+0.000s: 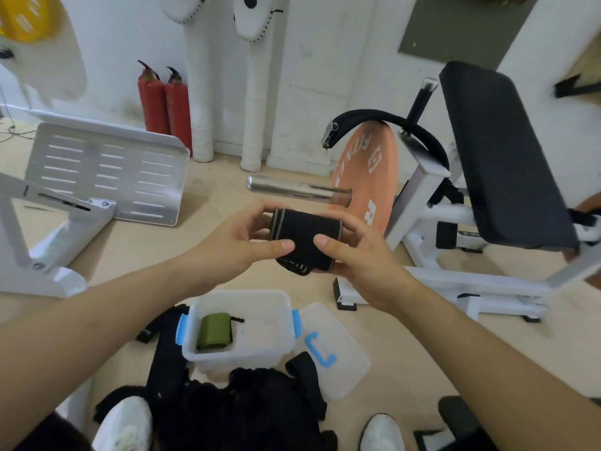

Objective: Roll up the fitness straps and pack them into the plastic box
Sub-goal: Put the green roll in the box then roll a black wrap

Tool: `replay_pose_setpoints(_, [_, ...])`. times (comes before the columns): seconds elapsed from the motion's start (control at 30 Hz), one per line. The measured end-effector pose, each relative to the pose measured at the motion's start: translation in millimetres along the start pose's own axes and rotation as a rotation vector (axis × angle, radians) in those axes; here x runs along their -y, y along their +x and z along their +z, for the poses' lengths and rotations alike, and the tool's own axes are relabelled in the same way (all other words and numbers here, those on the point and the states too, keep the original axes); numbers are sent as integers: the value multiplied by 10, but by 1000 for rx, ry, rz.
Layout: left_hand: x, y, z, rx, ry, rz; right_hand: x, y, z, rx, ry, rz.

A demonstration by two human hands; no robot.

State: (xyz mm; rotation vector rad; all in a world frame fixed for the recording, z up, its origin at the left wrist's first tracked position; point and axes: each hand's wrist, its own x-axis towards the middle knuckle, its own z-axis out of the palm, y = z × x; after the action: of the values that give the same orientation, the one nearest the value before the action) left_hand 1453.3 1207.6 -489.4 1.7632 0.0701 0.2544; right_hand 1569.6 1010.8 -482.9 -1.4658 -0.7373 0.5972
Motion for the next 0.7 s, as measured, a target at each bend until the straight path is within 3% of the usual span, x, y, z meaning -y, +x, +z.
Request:
replay_pose_setpoints(0.27, [55, -14, 10, 74, -345, -395, -69, -35, 52, -11, -405, -223])
replay_pose_setpoints(0.43, [178, -37, -52, 61, -324, -368, -199, -54, 140, 31, -564, -312])
replay_pose_setpoints(0.7, [522, -339, -172, 54, 151, -161, -485, 49, 286, 203, -555, -44])
